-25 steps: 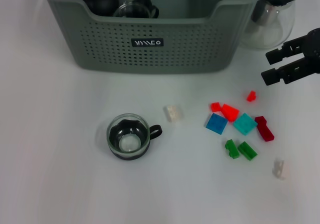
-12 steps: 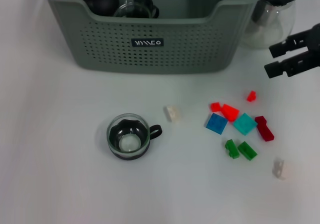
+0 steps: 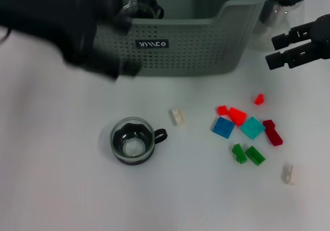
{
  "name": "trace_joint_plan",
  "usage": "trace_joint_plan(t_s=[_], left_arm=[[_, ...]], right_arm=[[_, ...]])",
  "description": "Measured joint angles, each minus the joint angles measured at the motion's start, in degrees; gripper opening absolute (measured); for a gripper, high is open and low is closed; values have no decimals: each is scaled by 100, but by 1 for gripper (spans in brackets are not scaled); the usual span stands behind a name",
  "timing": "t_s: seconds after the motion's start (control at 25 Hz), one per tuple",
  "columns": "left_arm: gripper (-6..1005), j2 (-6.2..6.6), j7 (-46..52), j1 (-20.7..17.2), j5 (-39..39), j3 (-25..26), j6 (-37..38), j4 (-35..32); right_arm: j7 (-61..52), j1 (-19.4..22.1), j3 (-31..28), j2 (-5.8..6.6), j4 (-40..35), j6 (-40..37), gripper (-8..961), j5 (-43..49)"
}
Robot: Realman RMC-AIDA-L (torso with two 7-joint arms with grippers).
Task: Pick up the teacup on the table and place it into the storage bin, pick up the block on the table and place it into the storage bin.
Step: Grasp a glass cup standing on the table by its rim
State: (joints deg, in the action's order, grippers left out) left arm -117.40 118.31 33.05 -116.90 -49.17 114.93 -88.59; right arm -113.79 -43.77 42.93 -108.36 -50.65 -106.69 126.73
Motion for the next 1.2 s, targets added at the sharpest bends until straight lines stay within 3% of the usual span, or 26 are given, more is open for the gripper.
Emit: trace_joint_plan(t_s=[0.2,0.4,0.72,1.2], left_arm=[[845,-318,-324,-270,-1312,-523,-217,-67],[830,-650,-169,-158,-2469,-852,-994,377],[806,-677,349,40,-2923,-1627,-1782,1253],[769,-693,844,33,-3292,-2987,-2580,1602]], right_arm=[[14,-28,27,-34,78,108,841,10],[15,-24,25,-59,80,129,841,28],[13,43,13,-63,83,133,842,36],[10,81,23,-66,83,131,842,37]])
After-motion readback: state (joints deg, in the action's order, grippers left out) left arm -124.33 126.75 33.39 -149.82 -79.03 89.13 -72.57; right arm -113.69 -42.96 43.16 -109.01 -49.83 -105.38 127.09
